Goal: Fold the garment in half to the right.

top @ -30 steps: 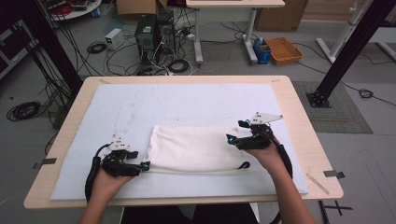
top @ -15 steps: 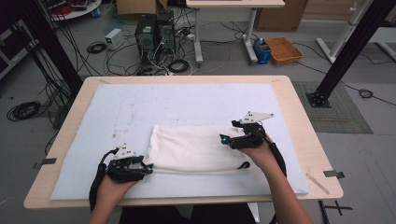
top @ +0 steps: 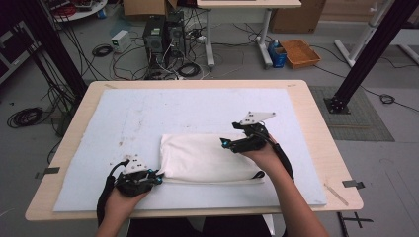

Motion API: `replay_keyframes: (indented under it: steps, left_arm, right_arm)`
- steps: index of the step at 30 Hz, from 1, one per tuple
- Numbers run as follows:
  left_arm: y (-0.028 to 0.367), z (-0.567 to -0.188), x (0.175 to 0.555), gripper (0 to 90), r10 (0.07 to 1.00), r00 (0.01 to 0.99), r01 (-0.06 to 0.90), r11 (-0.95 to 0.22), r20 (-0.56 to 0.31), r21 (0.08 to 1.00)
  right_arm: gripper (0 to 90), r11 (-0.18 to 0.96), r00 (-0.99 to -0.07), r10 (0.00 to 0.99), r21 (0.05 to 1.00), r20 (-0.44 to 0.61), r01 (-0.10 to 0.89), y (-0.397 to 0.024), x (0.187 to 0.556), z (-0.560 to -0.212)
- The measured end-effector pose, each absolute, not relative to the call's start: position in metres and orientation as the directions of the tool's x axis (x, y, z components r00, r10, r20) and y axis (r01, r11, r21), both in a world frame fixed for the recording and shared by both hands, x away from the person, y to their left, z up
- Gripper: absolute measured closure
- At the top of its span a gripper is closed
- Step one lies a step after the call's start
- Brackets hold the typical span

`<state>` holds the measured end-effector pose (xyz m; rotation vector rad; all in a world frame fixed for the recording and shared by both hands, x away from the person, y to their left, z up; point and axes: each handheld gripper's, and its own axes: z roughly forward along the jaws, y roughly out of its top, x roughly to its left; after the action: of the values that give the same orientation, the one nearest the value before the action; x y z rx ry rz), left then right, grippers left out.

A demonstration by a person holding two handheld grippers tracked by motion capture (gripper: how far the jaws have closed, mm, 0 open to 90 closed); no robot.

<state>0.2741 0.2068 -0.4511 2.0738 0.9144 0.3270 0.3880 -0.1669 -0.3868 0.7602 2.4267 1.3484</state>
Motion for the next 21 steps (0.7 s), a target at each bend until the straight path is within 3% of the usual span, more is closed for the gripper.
replay_keyframes:
  steps: [16,21]
  left_arm:
    - [0.227,-0.444,0.278,80.4,0.603,0.767,0.468,-0.294,-0.219,0.833]
    - [0.229,-0.445,0.279,80.4,0.621,0.758,0.478,-0.316,-0.202,0.82]
  right_arm:
    - [22.3,0.574,-0.904,0.425,0.758,0.046,0.309,-0.046,0.433,-0.385]
    - [22.3,0.618,-0.907,0.418,0.714,0.053,0.327,-0.009,0.445,-0.398]
